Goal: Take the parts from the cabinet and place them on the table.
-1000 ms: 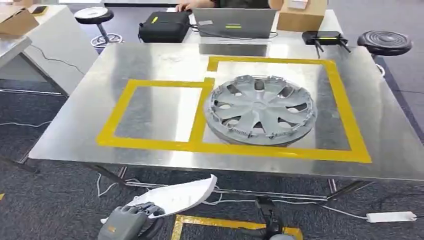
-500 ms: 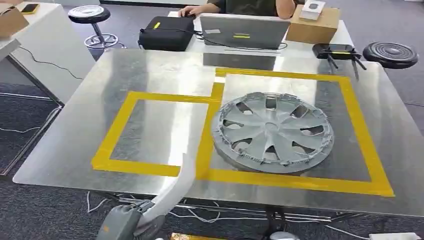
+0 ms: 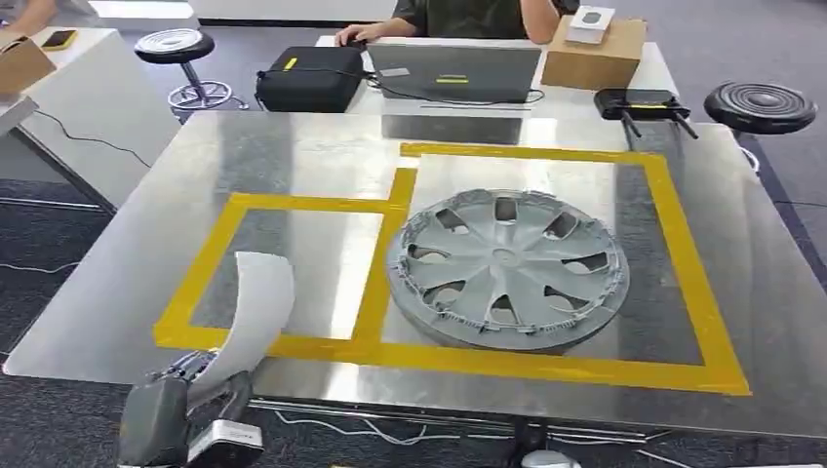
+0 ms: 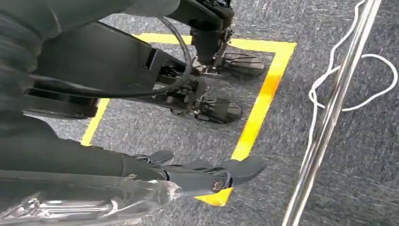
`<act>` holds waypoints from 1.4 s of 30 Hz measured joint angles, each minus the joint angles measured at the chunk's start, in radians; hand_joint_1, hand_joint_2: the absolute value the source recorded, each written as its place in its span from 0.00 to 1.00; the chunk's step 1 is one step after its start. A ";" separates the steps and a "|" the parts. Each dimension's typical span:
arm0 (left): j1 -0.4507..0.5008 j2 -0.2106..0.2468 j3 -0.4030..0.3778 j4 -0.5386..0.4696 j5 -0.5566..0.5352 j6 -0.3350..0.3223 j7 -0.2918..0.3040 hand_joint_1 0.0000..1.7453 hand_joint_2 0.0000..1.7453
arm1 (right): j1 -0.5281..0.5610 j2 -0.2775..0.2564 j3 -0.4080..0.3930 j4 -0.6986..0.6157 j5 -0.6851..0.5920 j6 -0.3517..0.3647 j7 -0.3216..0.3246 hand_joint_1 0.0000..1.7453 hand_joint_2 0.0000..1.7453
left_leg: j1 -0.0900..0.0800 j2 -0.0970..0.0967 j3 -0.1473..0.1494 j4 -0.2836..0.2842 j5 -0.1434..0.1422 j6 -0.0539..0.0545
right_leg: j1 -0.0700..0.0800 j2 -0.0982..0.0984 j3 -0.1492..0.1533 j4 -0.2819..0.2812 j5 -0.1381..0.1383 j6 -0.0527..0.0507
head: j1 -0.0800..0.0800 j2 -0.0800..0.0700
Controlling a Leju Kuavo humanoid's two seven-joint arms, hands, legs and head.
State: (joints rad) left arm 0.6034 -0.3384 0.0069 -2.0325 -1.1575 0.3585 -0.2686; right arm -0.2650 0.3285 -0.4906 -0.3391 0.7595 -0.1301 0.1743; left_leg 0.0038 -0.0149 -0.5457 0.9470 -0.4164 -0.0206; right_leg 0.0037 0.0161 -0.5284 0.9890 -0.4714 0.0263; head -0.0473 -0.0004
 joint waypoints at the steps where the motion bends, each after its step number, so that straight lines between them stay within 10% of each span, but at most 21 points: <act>1: -0.011 -0.003 0.000 0.002 -0.037 -0.027 -0.012 1.00 1.00 | -0.001 0.000 0.006 0.000 0.001 0.000 0.000 0.00 1.00 | 0.002 0.000 0.000 -0.001 0.000 -0.011 | 0.001 0.000 0.000 0.000 0.000 -0.001 | 0.000 0.000; 14: -0.182 0.065 -0.079 0.170 -0.248 -0.113 -0.026 1.00 1.00 | -0.011 0.000 0.067 0.032 -0.018 0.000 0.003 0.00 1.00 | -0.001 0.000 -0.001 0.001 0.000 -0.013 | -0.003 0.000 0.001 0.000 0.004 0.001 | 0.001 0.000; 25: -0.401 0.234 -0.234 0.375 -0.373 -0.214 0.107 1.00 1.00 | -0.023 0.000 0.188 0.065 -0.193 -0.014 0.001 0.00 1.00 | -0.002 0.000 -0.002 0.001 0.002 -0.011 | -0.004 -0.002 0.000 0.000 0.006 0.002 | 0.001 0.000; 42: -0.702 0.326 -0.299 0.547 -0.413 -0.365 0.406 1.00 1.00 | -0.019 -0.010 0.519 0.081 -0.491 -0.032 0.043 0.00 1.00 | -0.002 0.000 -0.008 0.002 0.004 -0.012 | -0.003 0.000 -0.006 0.000 0.008 0.001 | 0.001 0.000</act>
State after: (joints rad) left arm -0.0982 -0.0126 -0.2918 -1.4855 -1.5705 -0.0068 0.1377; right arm -0.2836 0.3189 0.0286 -0.2583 0.2682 -0.1622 0.2171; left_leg 0.0023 -0.0148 -0.5535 0.9494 -0.4124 -0.0321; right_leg 0.0003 0.0163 -0.5345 0.9890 -0.4630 0.0277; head -0.0465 -0.0004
